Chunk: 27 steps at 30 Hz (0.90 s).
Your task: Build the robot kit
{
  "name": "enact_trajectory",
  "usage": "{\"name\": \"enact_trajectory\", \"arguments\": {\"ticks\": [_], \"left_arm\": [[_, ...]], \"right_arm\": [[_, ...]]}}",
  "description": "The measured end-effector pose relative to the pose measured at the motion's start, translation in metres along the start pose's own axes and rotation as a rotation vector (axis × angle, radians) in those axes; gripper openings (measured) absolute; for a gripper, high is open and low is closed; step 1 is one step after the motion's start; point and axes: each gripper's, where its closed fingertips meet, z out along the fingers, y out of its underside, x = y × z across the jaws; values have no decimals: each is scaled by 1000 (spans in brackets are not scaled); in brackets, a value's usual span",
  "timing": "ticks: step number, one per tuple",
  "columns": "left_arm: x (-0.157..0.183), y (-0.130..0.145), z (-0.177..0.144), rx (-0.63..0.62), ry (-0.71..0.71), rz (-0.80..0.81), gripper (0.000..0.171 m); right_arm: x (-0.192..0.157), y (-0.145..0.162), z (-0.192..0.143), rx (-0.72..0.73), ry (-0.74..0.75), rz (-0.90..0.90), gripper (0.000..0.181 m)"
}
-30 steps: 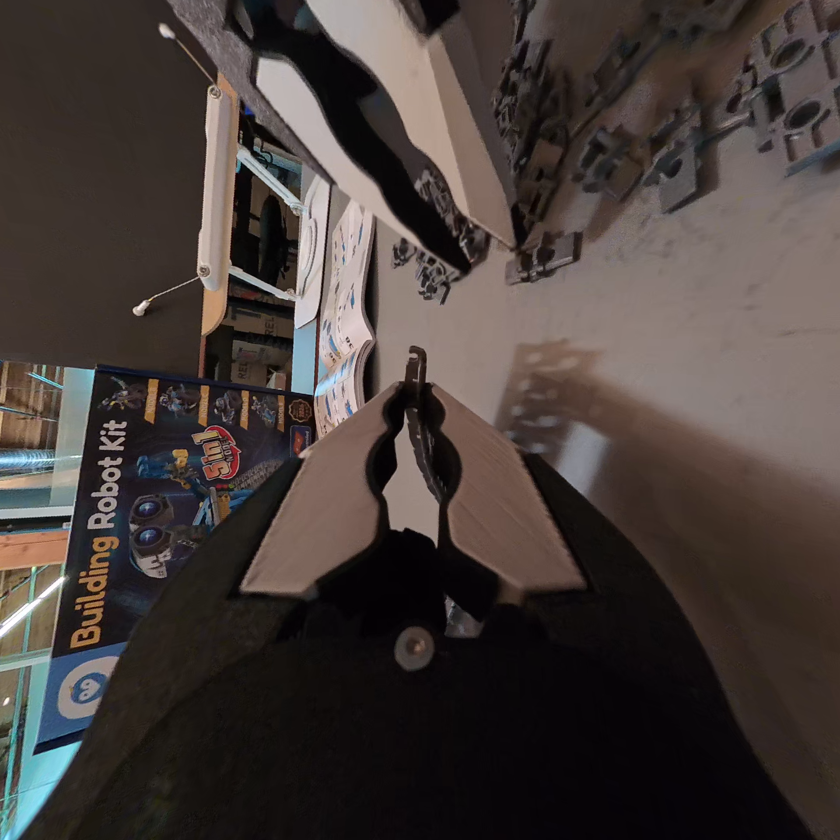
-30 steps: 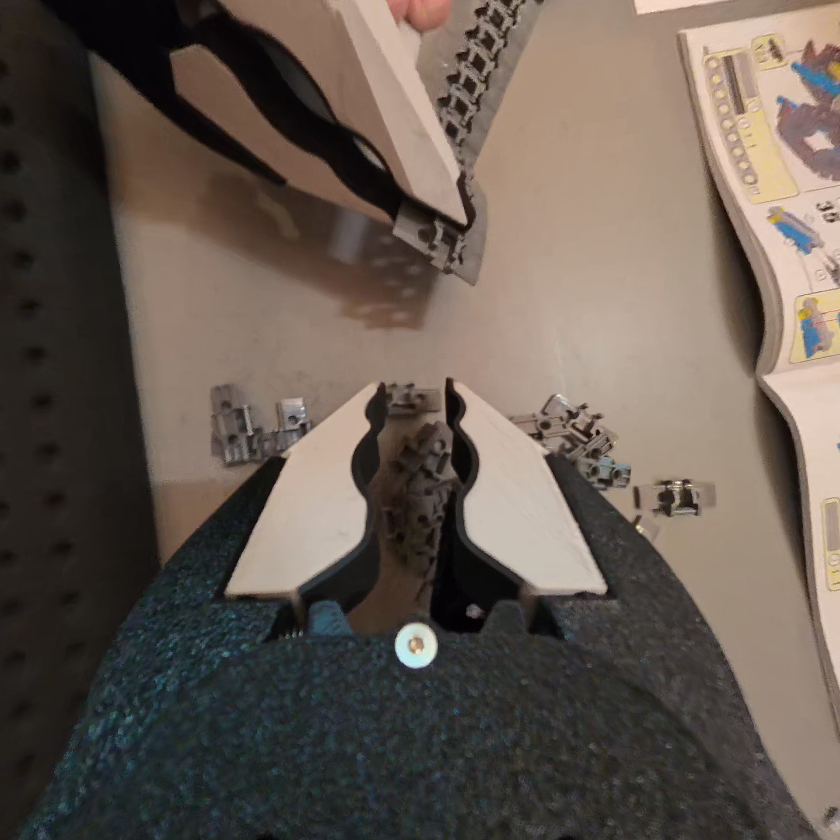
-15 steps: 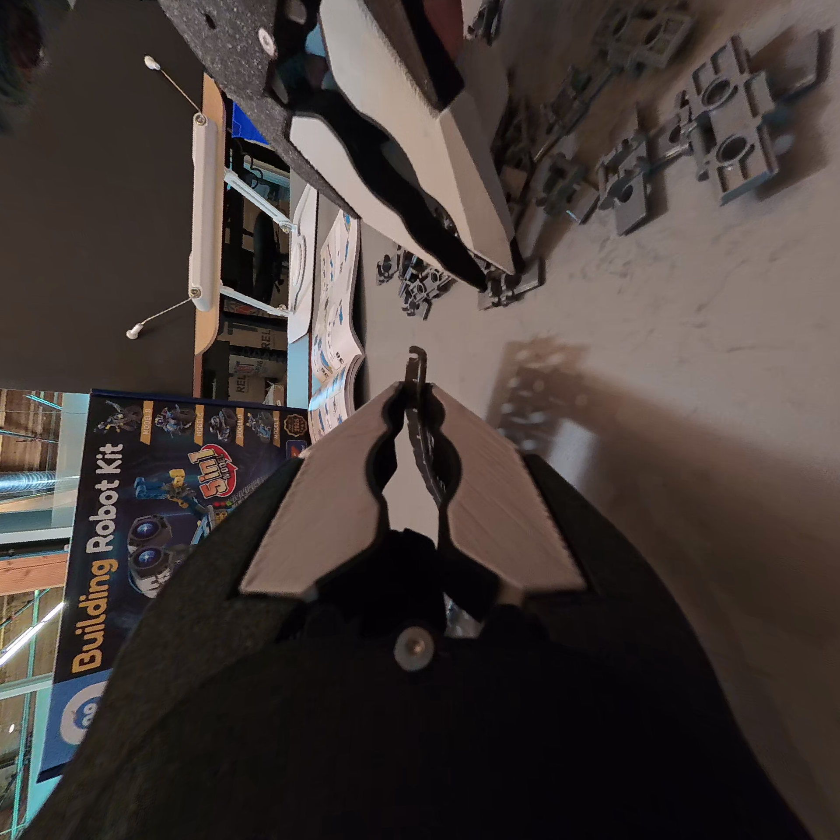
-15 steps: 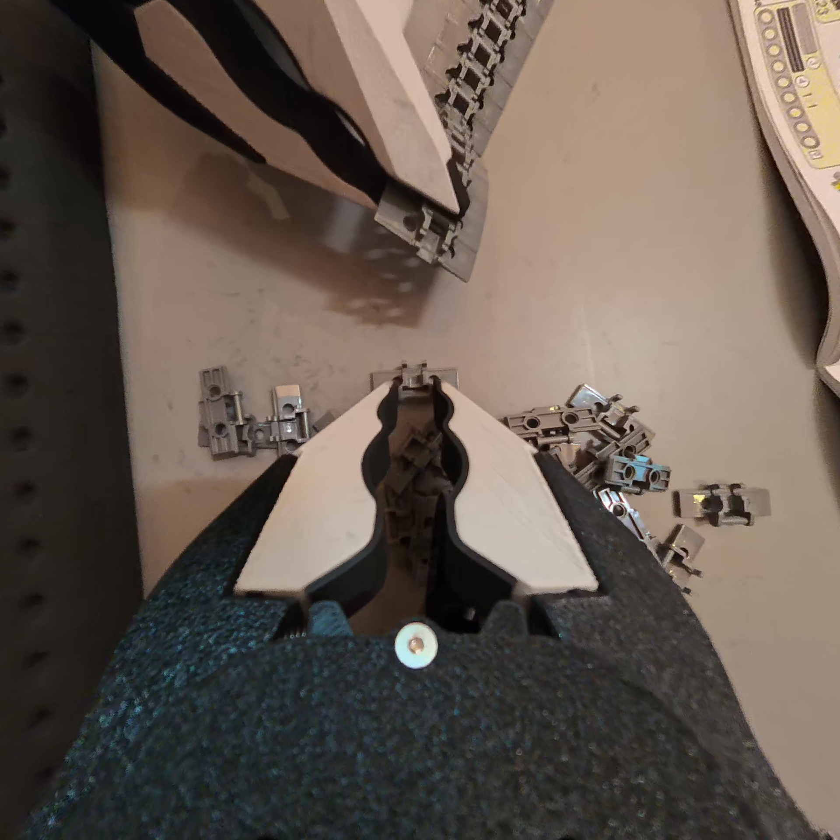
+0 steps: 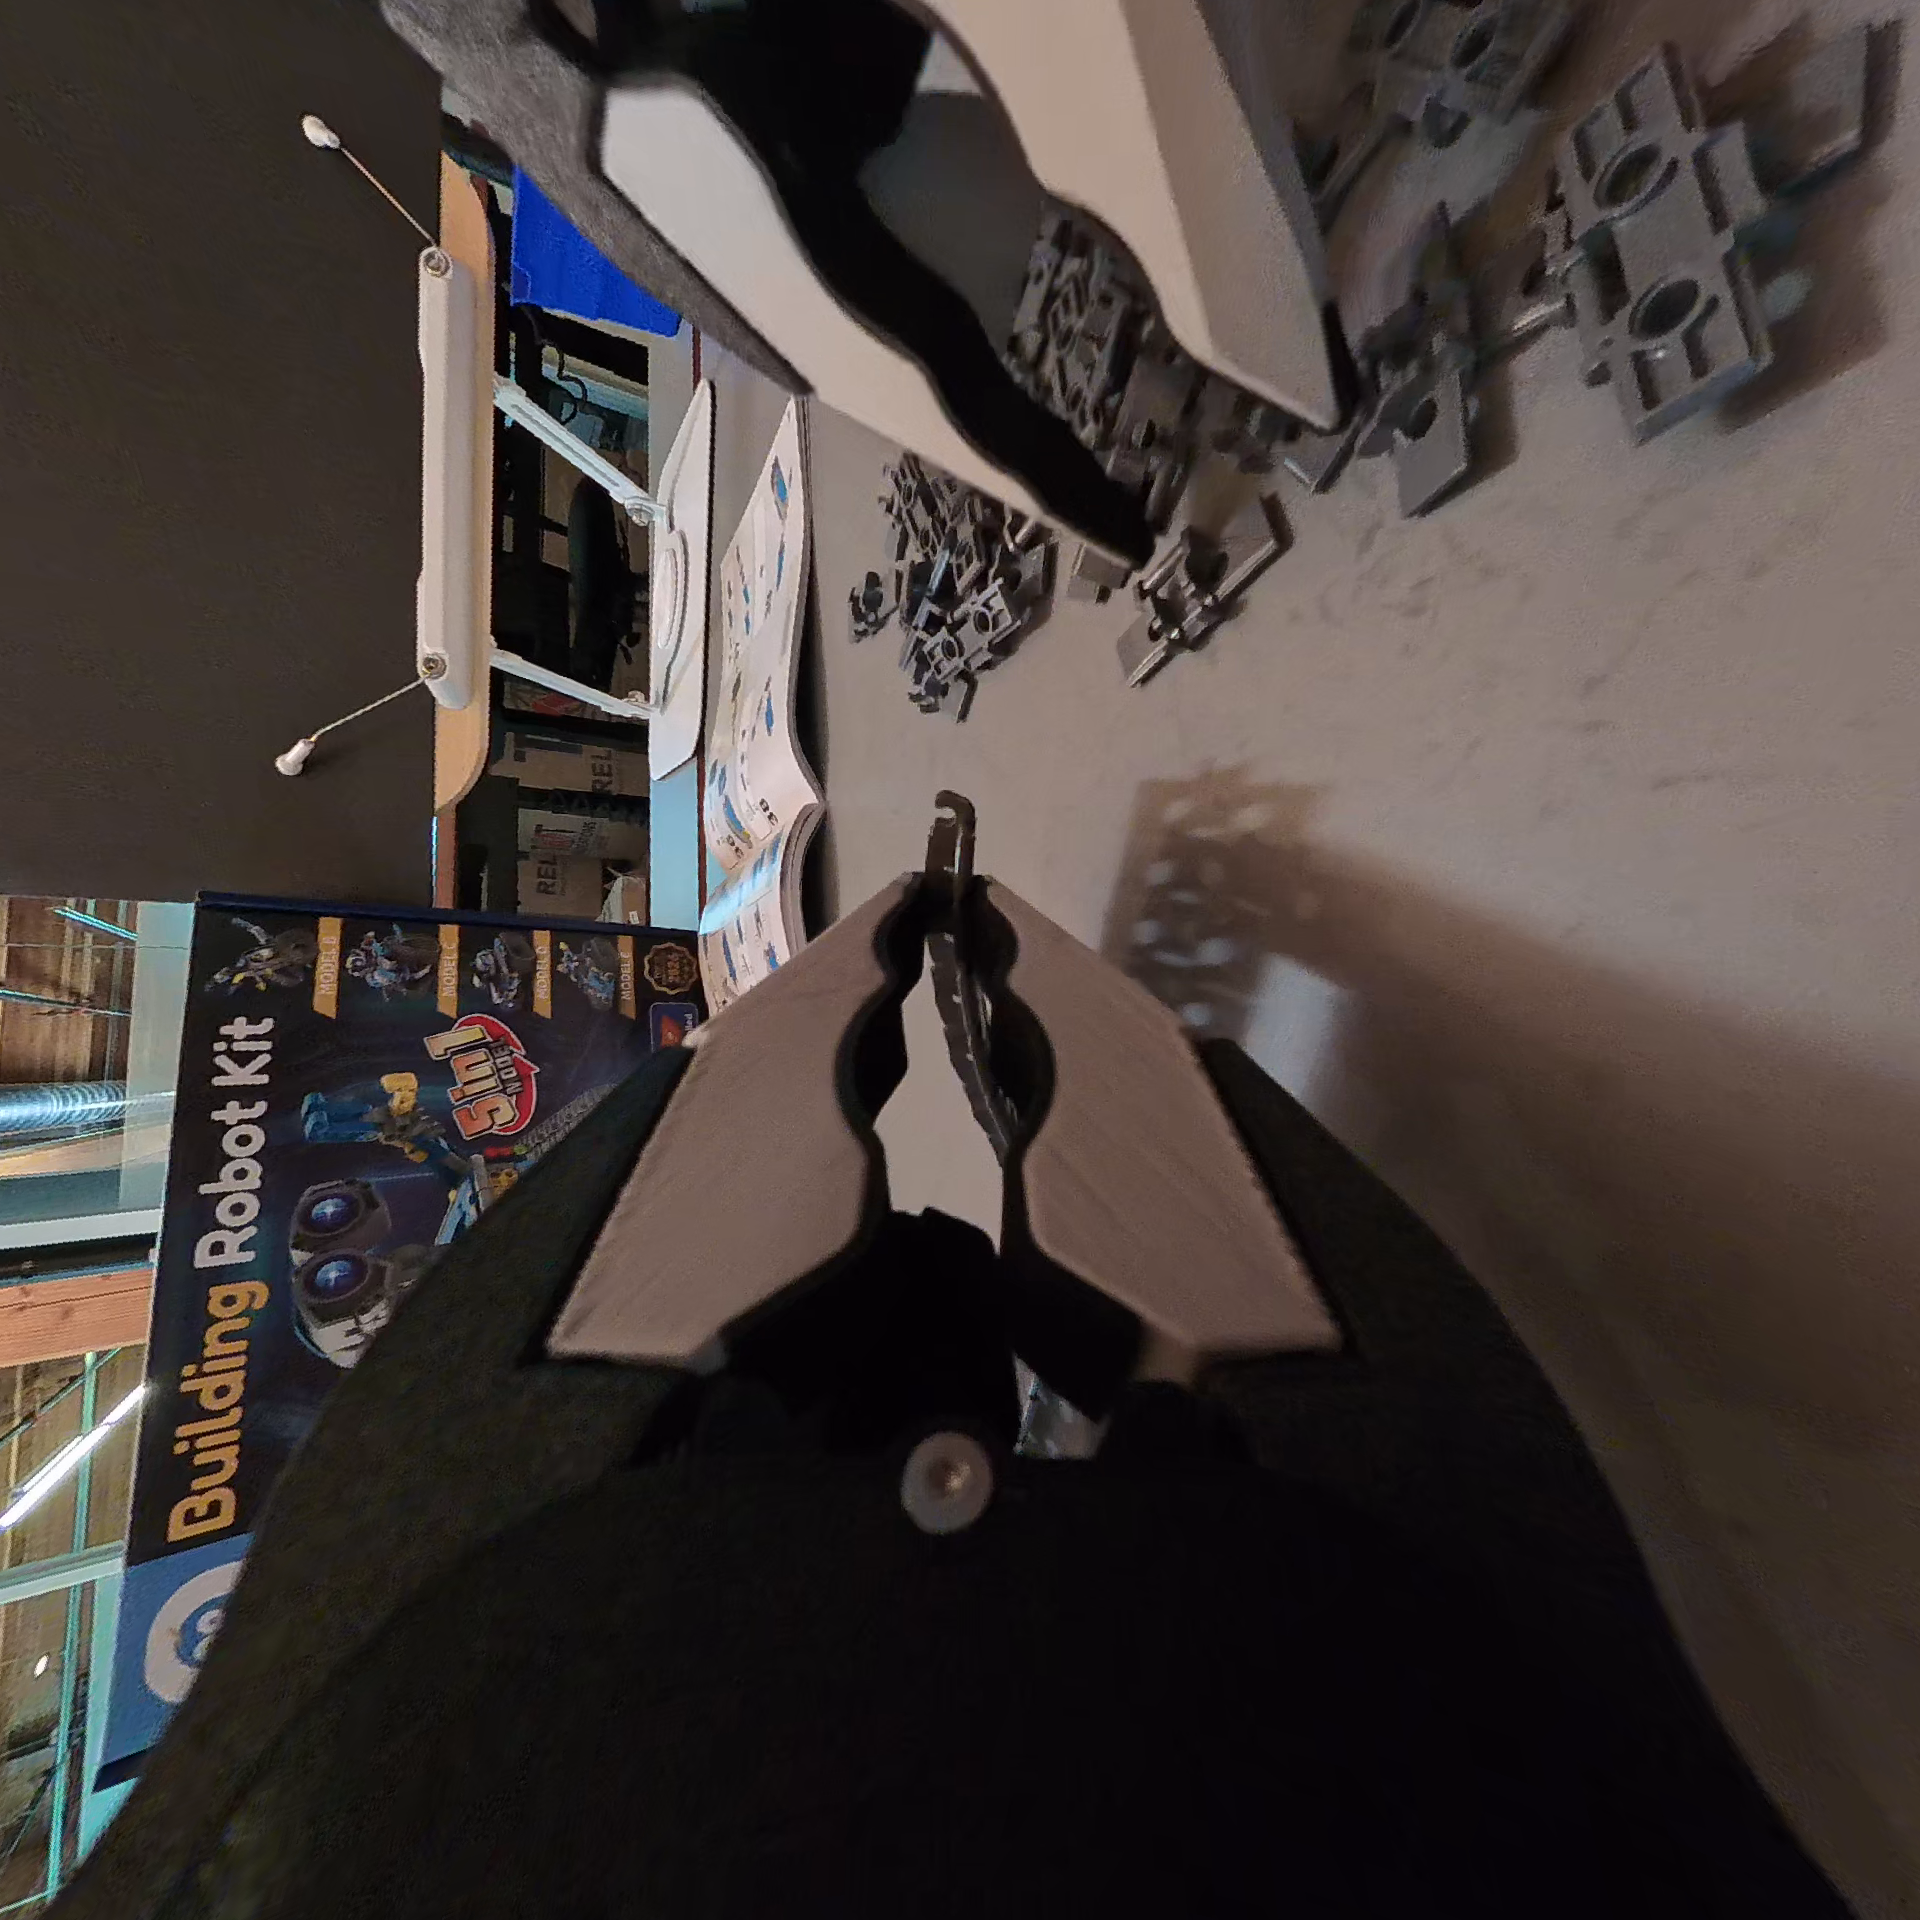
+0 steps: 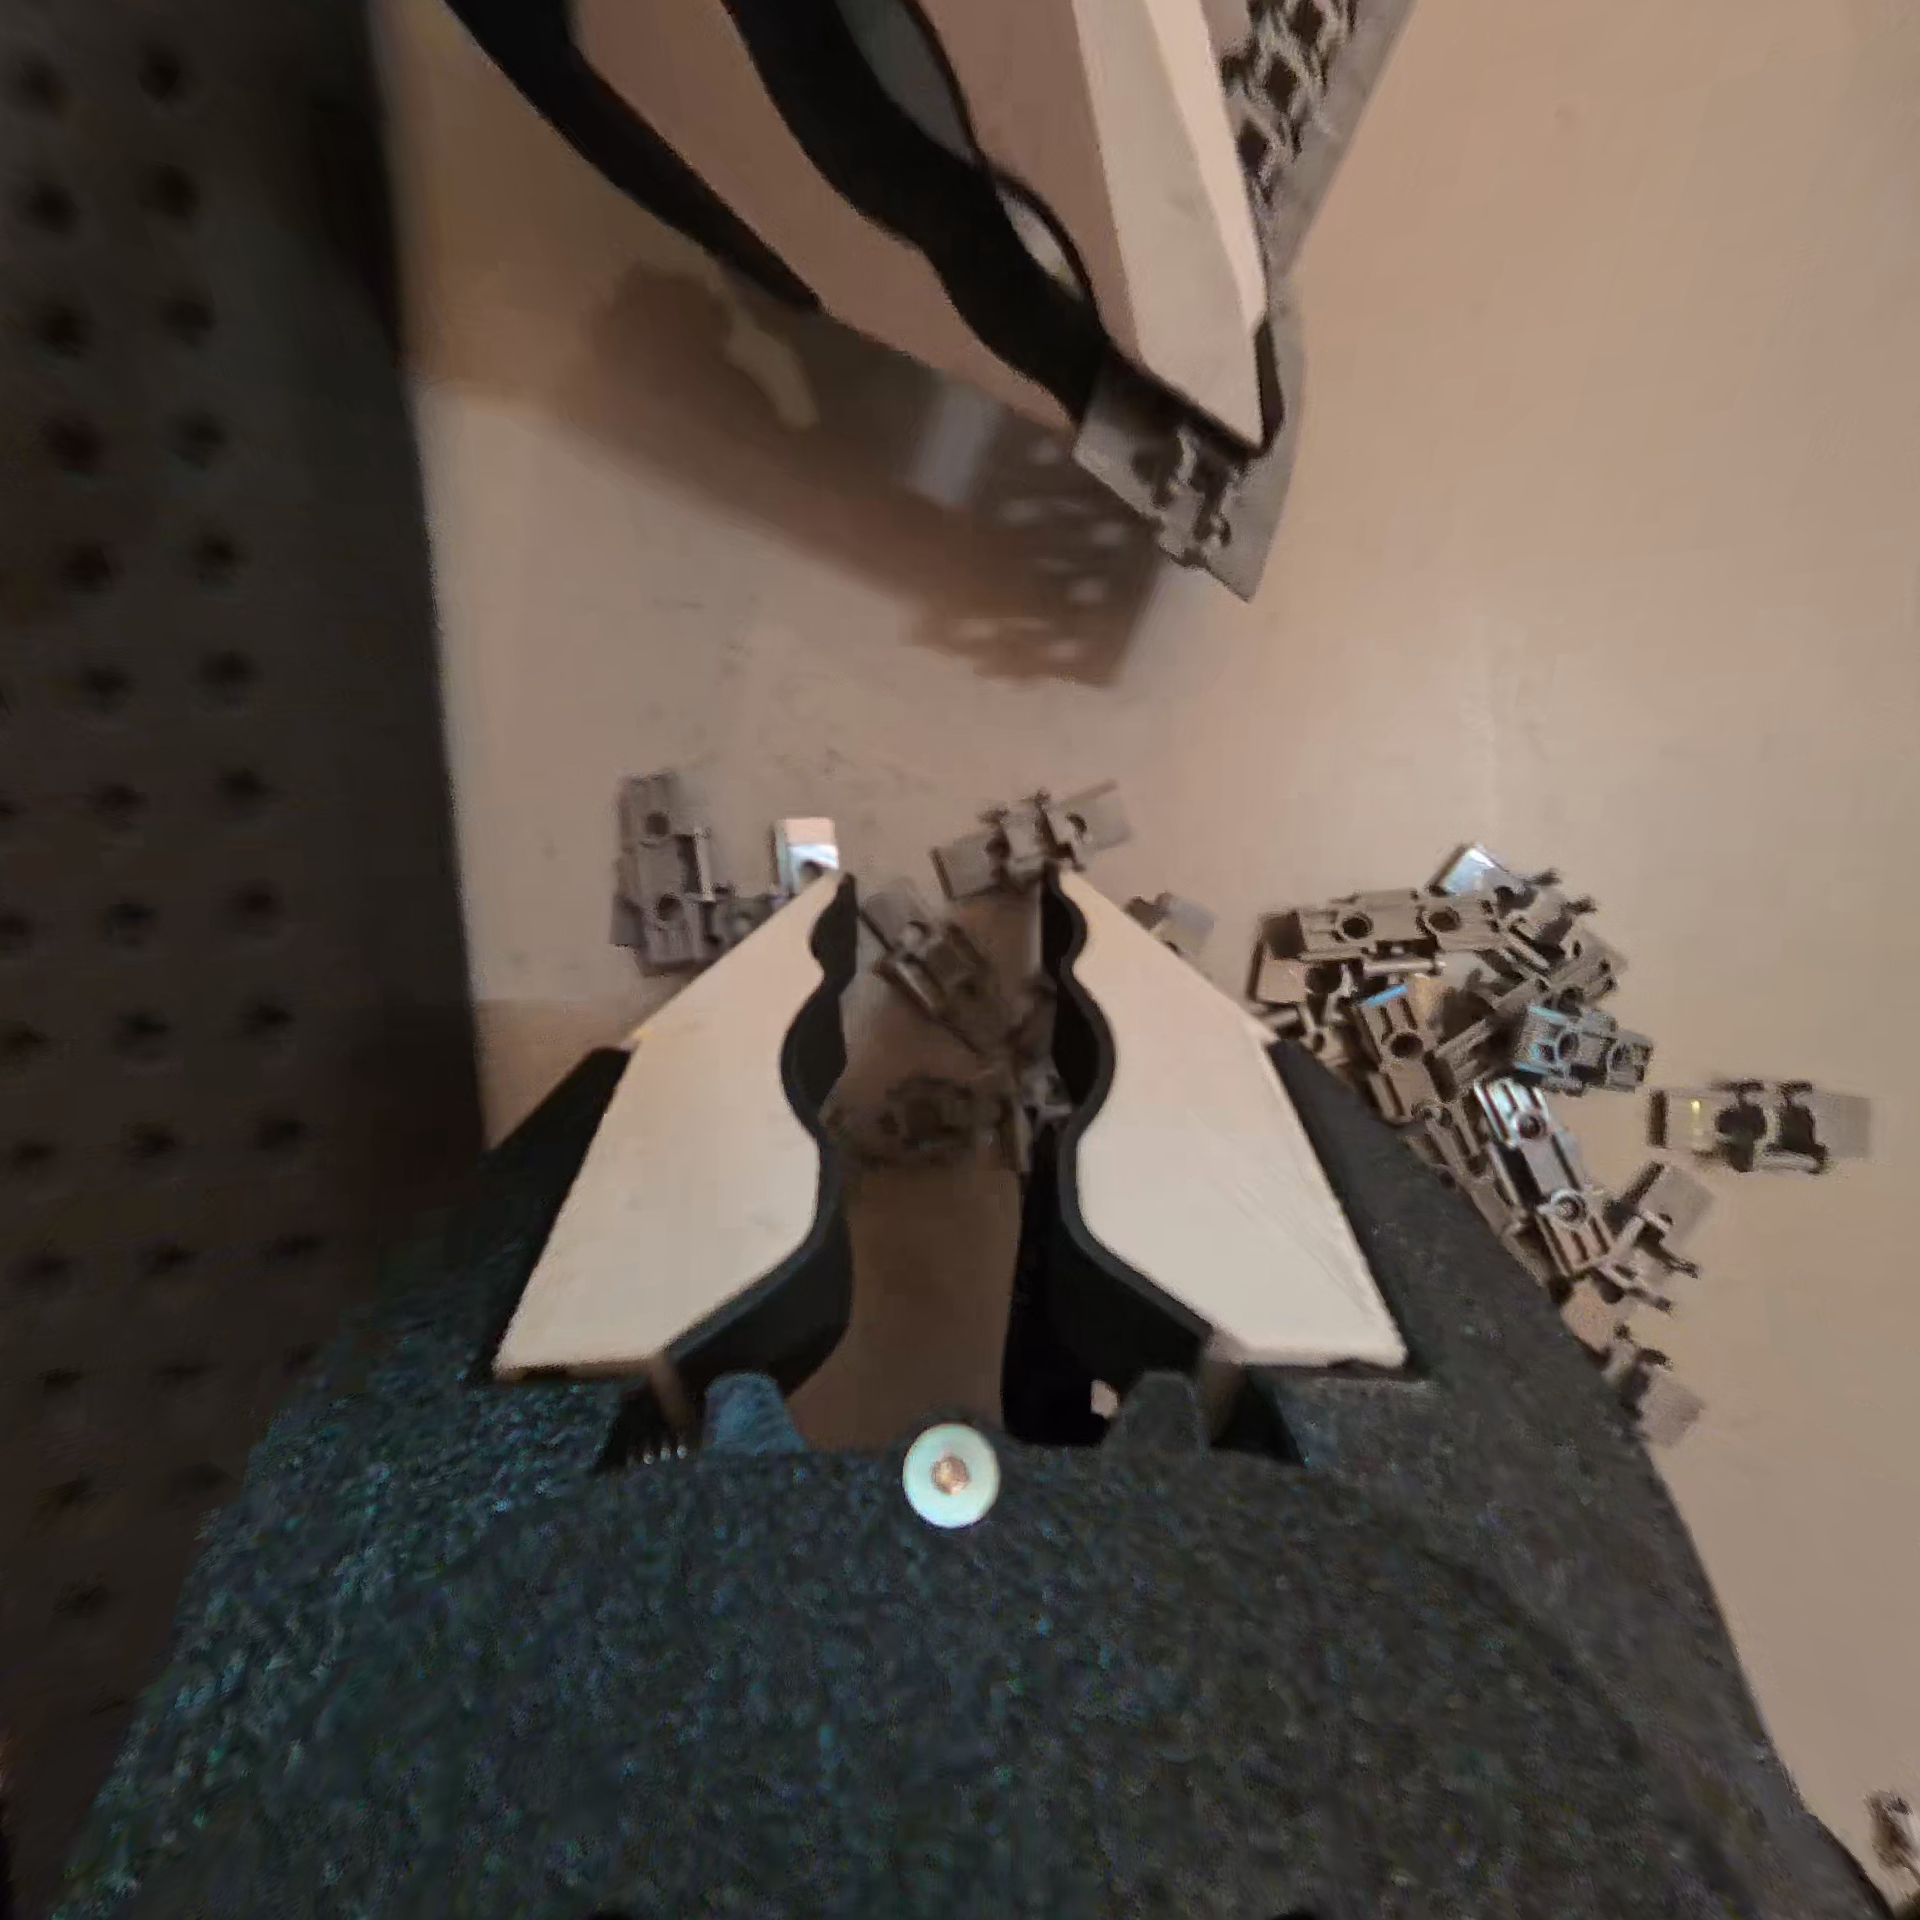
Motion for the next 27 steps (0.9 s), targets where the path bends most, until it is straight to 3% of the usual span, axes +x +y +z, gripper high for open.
{"name": "enact_trajectory", "arguments": {"ticks": [3,6,7,9,10,13,17,21,27], "left_arm": [[2,-2,0,4,4,3,7],[2,-3,0,6,3,9,7],[2,-3,0,7,3,8,7],[1,-3,0,7,4,2,7],[1,-2,0,8,3,1,7],[2,-3,0,9,7,-2,7],[3,-4,0,10,10,4,7],[3,-3,0,10,10,1,7],[2,-1,0,5,10,-2,7]], "right_arm": [[7,0,8,6,-18,45,35],[21,-10,2,69,26,78,49],[22,-14,-2,102,29,83,45],[6,-16,-8,112,-56,85,18],[-1,-15,-8,97,-94,86,18],[-4,-4,2,24,-102,89,27],[13,-12,3,74,-45,123,43],[10,-11,0,69,-39,100,28],[23,-11,10,53,33,125,35]]}}
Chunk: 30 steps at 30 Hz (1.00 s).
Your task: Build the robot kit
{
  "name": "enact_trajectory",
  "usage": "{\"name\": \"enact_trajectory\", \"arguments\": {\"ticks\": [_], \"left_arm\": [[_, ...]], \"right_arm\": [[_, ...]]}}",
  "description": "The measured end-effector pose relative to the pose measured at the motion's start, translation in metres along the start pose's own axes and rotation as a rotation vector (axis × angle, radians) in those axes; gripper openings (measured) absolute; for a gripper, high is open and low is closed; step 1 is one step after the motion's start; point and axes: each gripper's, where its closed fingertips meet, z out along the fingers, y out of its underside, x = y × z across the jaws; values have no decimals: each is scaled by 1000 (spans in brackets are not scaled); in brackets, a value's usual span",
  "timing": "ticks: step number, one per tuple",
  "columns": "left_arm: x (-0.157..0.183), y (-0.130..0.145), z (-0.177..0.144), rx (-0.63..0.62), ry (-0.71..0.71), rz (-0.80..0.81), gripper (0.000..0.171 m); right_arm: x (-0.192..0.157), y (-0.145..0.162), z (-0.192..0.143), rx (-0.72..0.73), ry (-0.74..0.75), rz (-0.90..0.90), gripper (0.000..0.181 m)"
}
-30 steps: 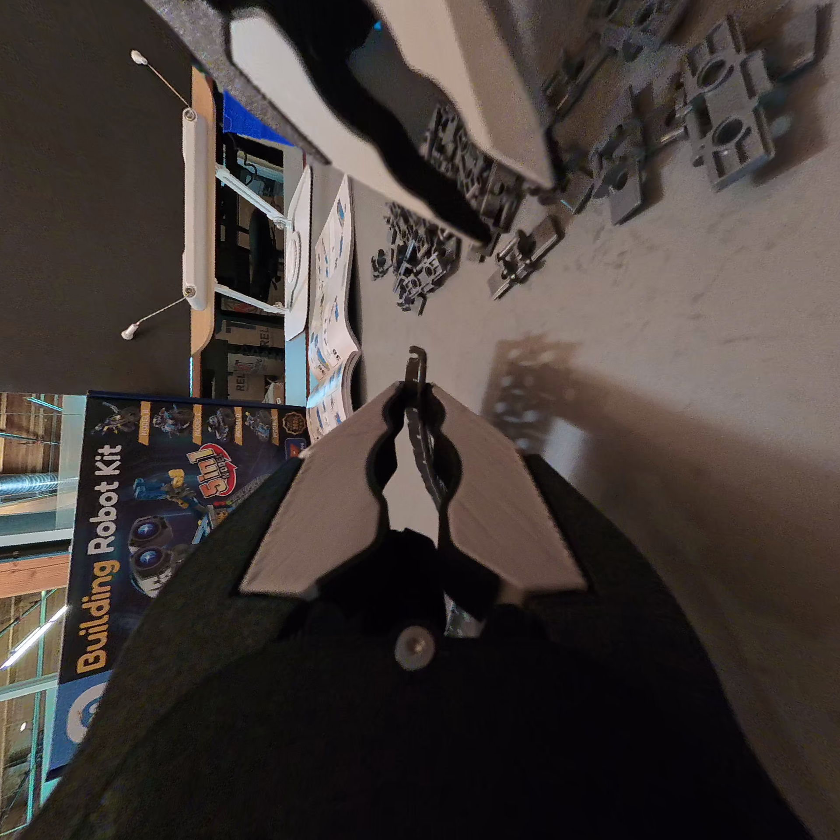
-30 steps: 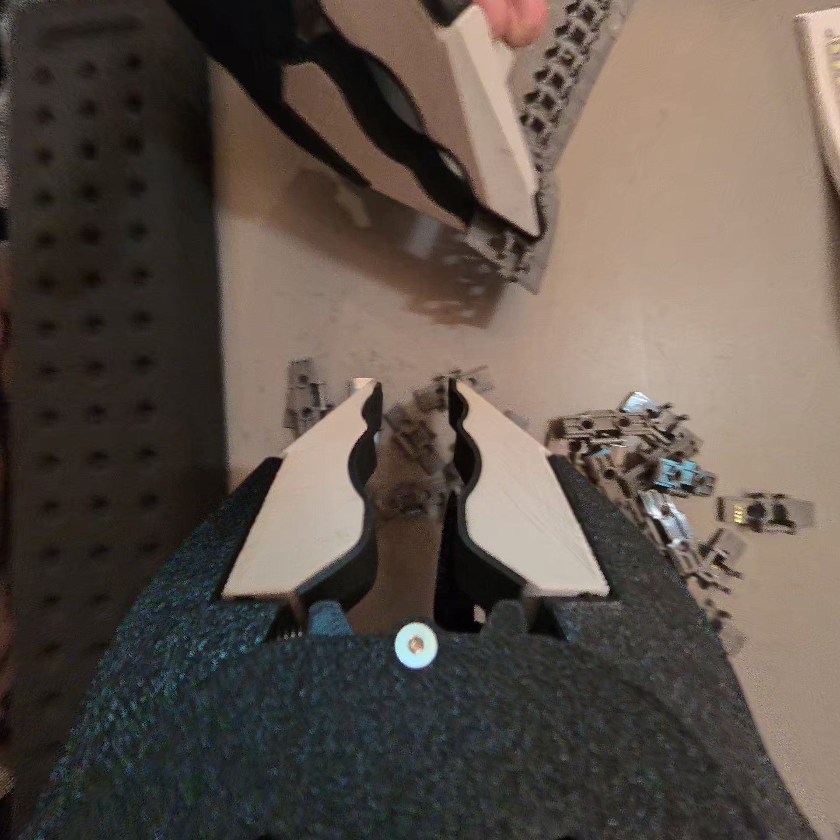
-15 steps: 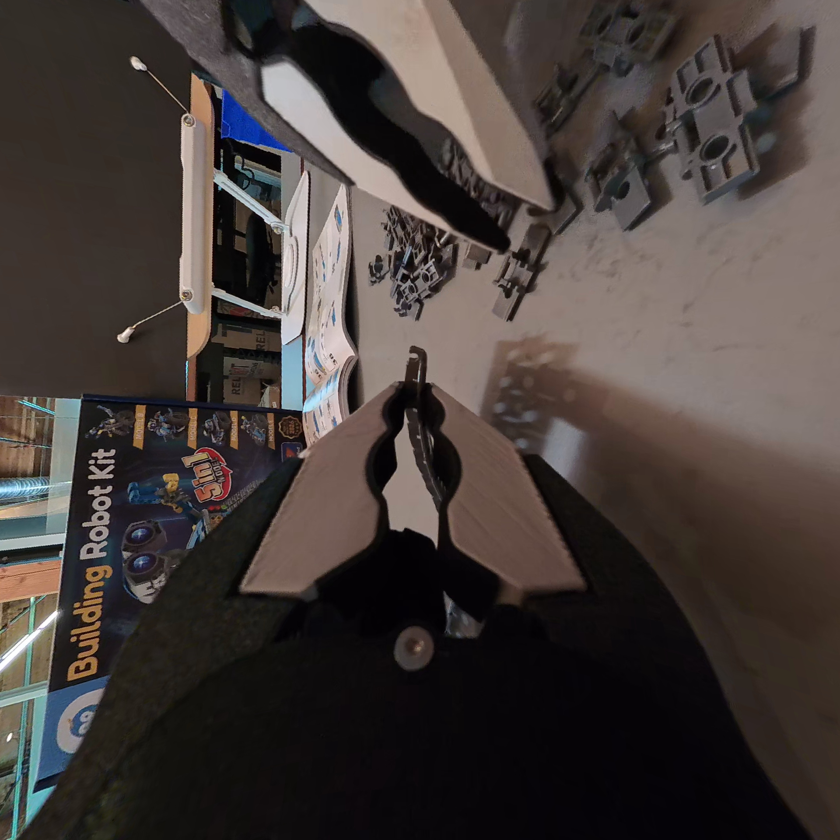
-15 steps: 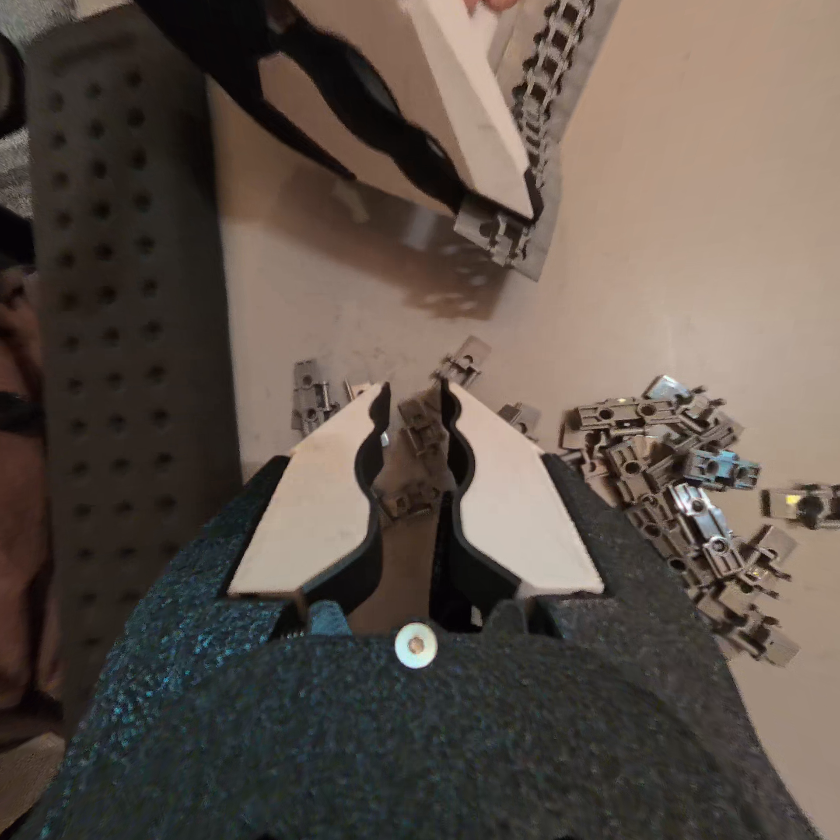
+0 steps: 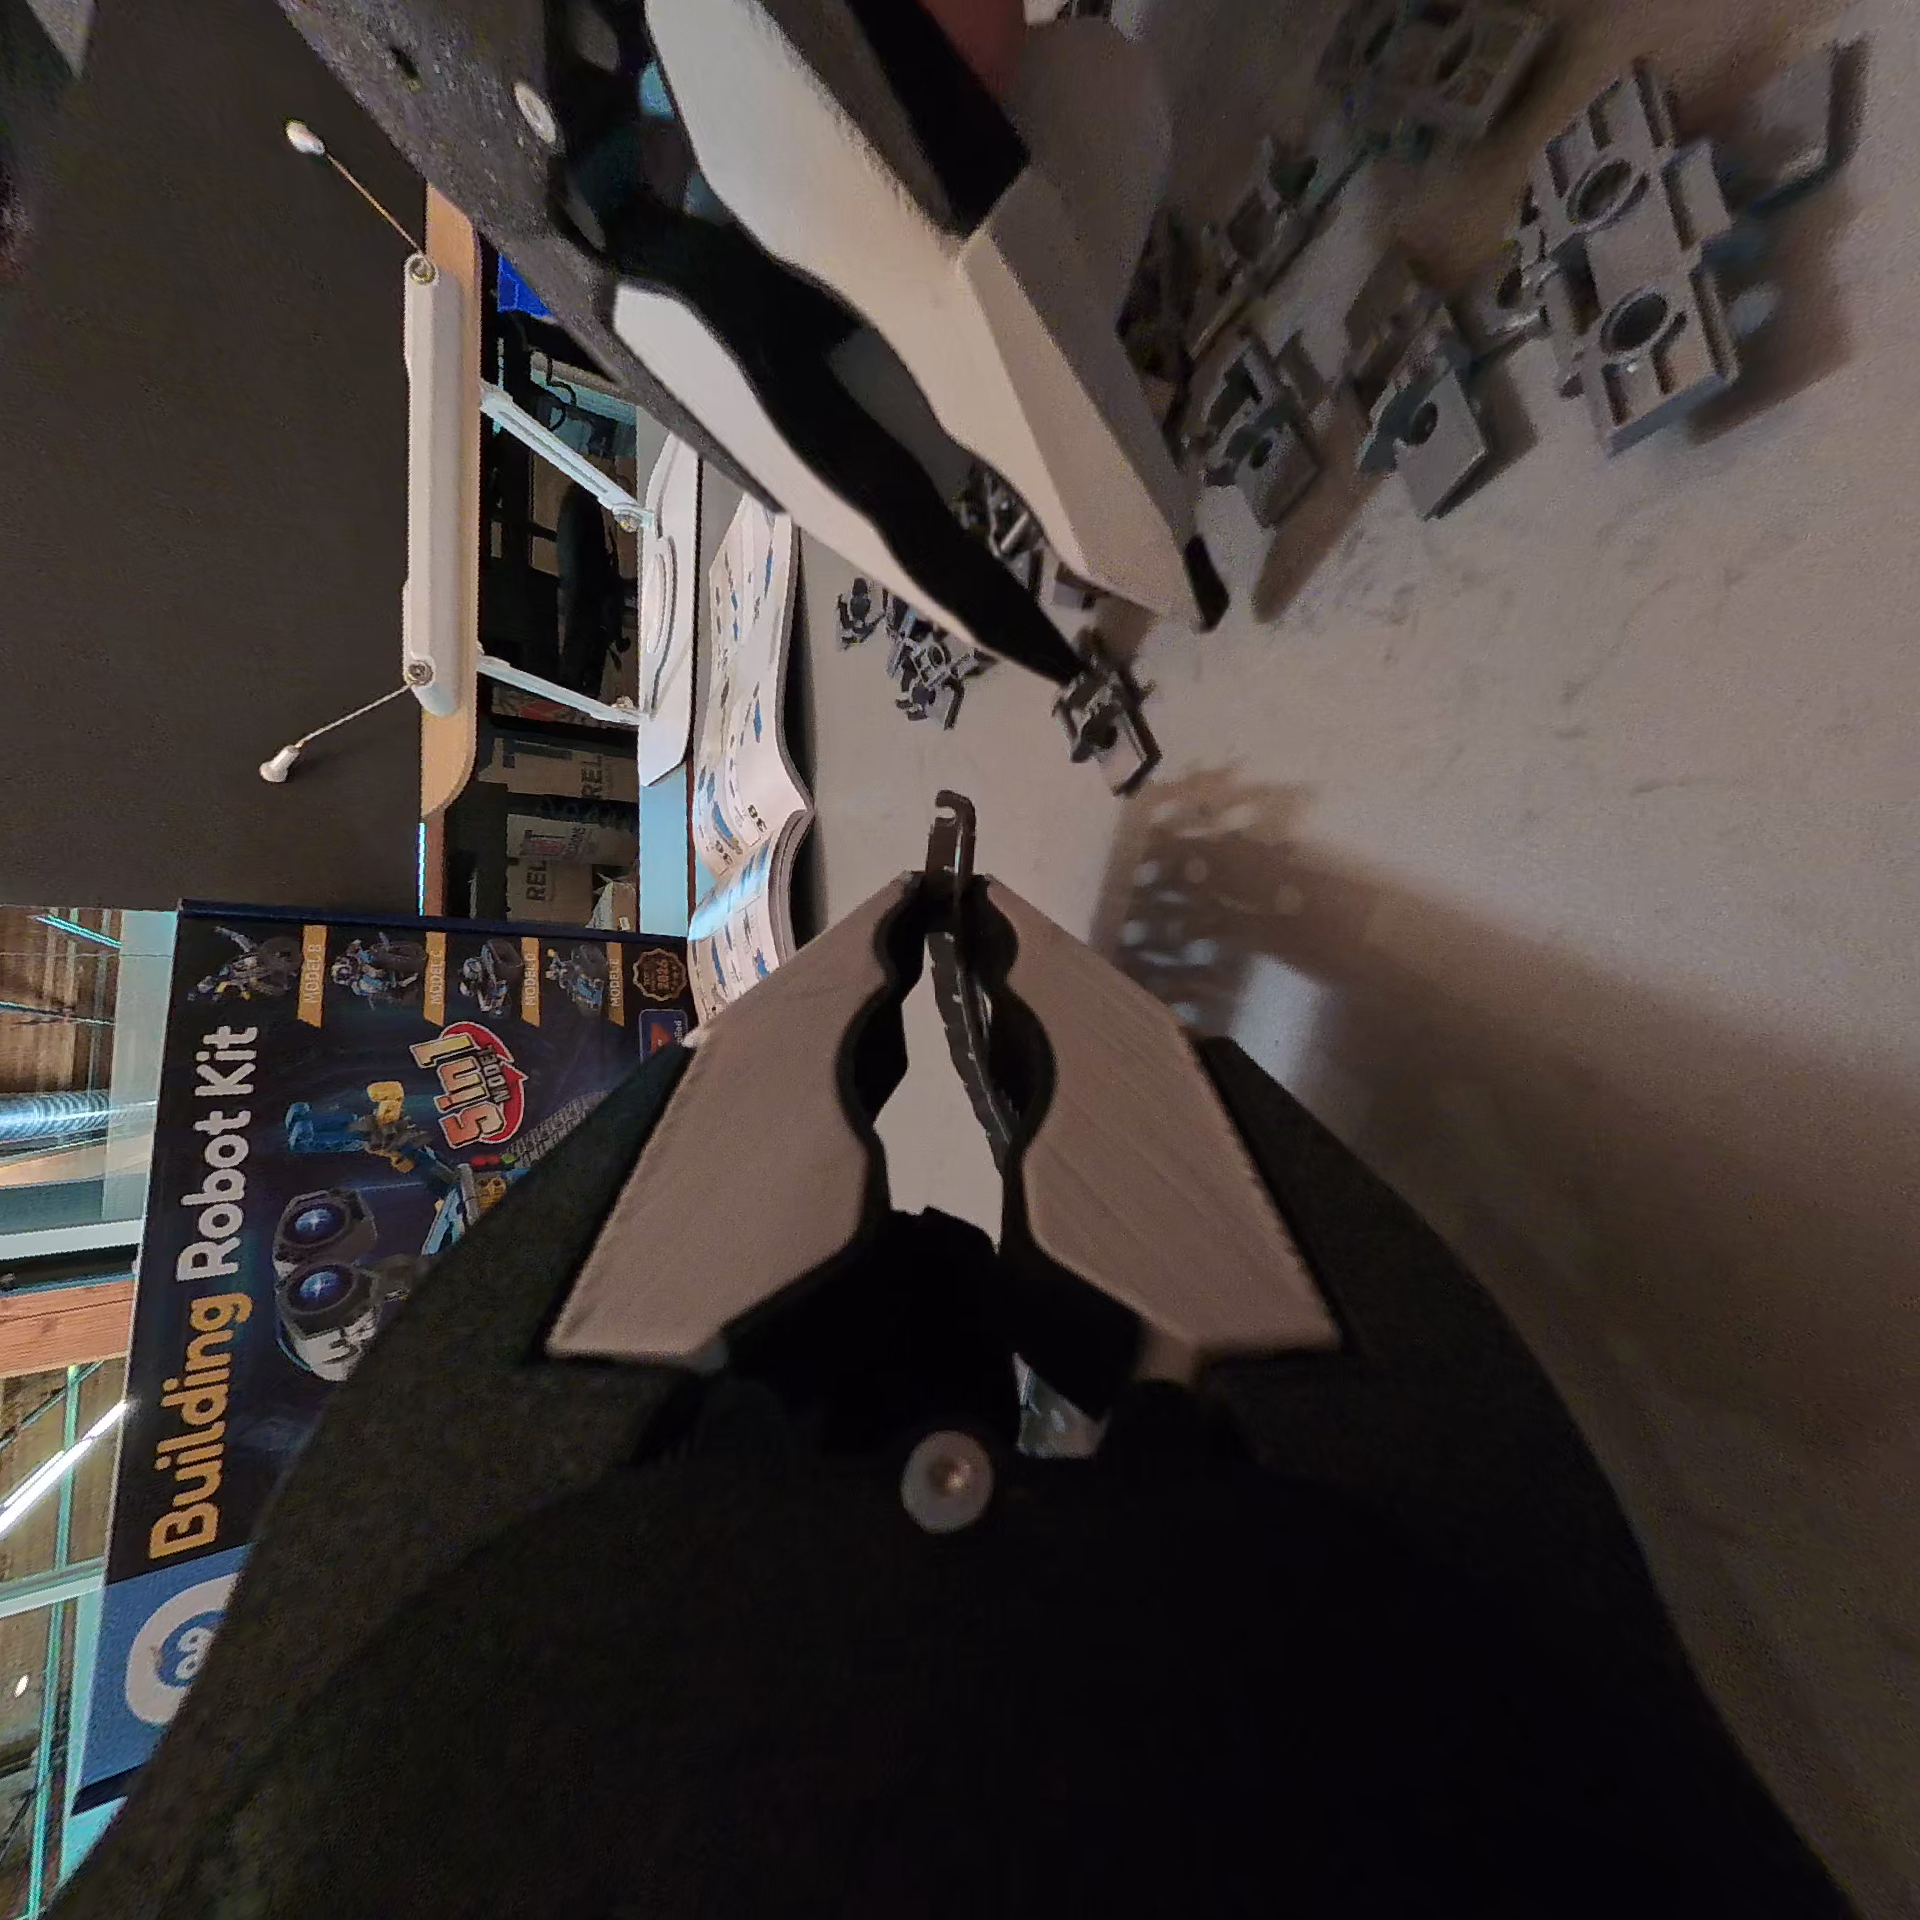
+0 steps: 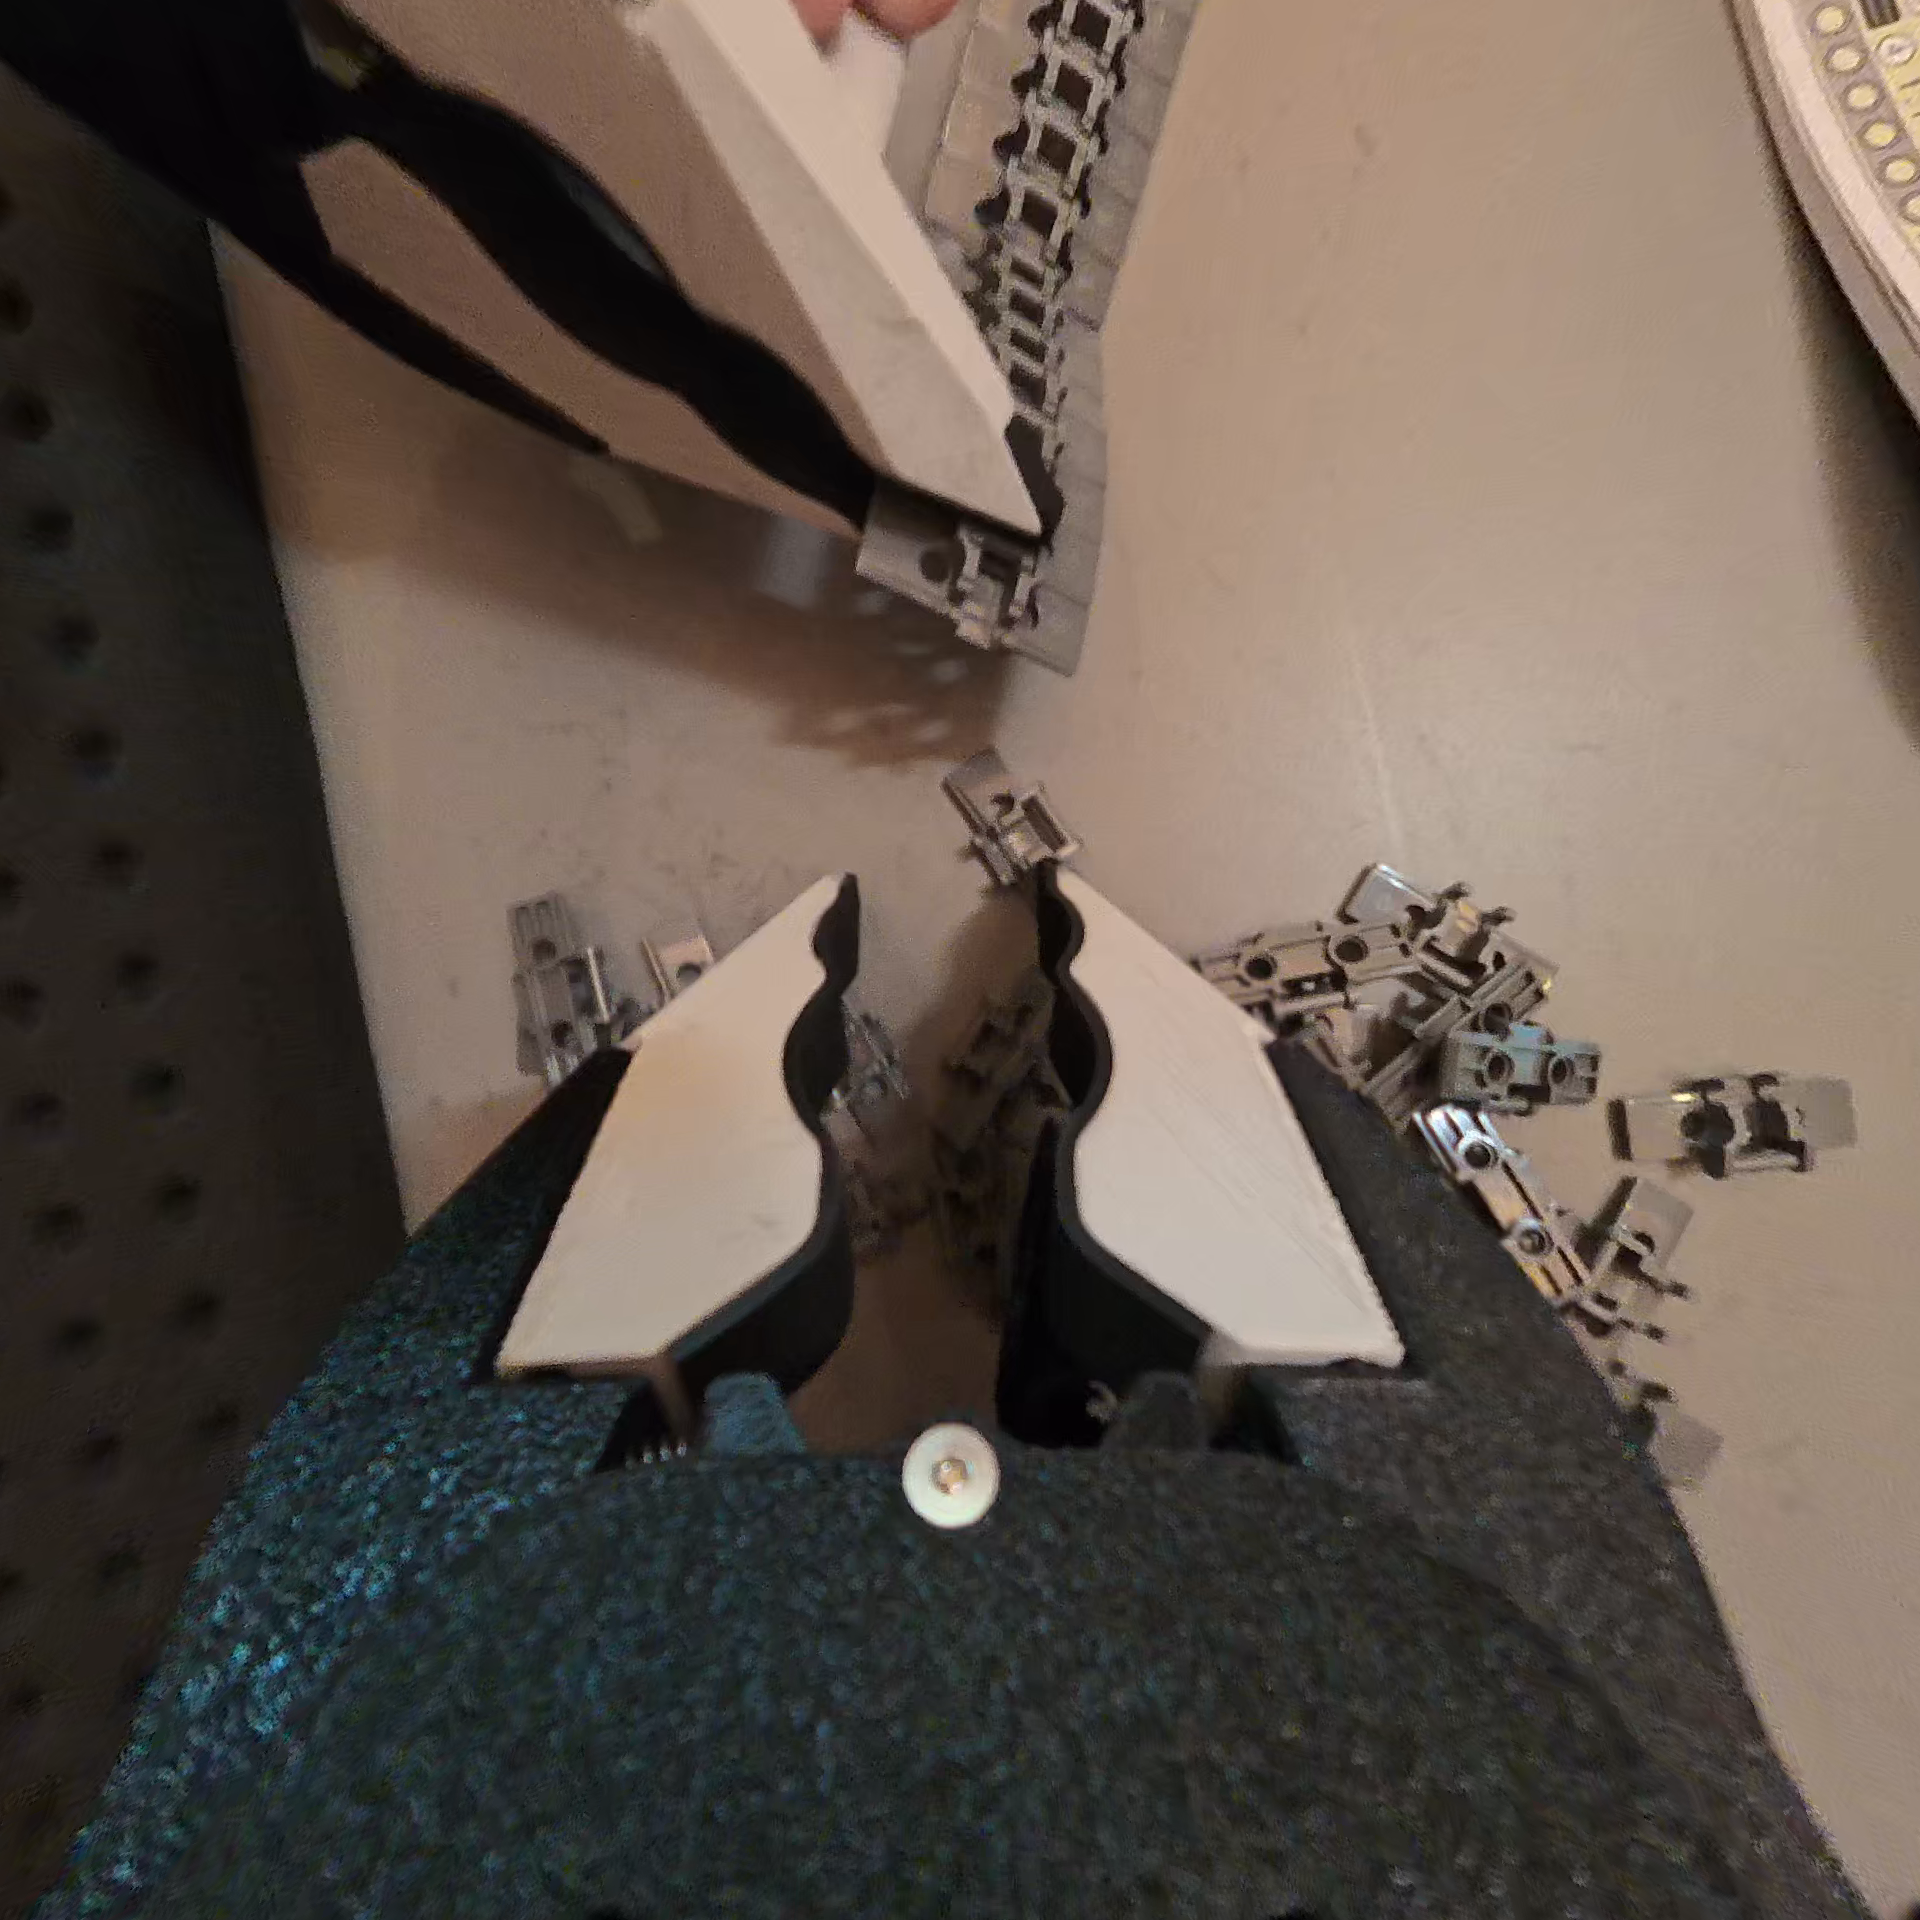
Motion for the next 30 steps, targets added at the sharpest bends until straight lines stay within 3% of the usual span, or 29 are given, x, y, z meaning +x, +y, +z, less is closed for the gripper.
{"name": "enact_trajectory", "arguments": {"ticks": [4,14,19,22,25,30], "left_arm": [[0,1,0,-1,-1,-1,7],[-15,14,0,-31,-42,-73,7],[-14,15,1,-39,-43,-64,7],[-14,15,1,-40,-42,-57,7],[-13,14,1,-39,-40,-54,7],[-14,12,0,-35,-47,-42,7]], "right_arm": [[0,-13,9,79,5,53,38],[20,-18,16,77,174,128,24],[21,-19,12,65,242,15,13],[-3,-19,17,103,72,-142,14],[-7,-16,15,106,-32,-131,14],[5,-20,3,135,40,-55,32]]}}
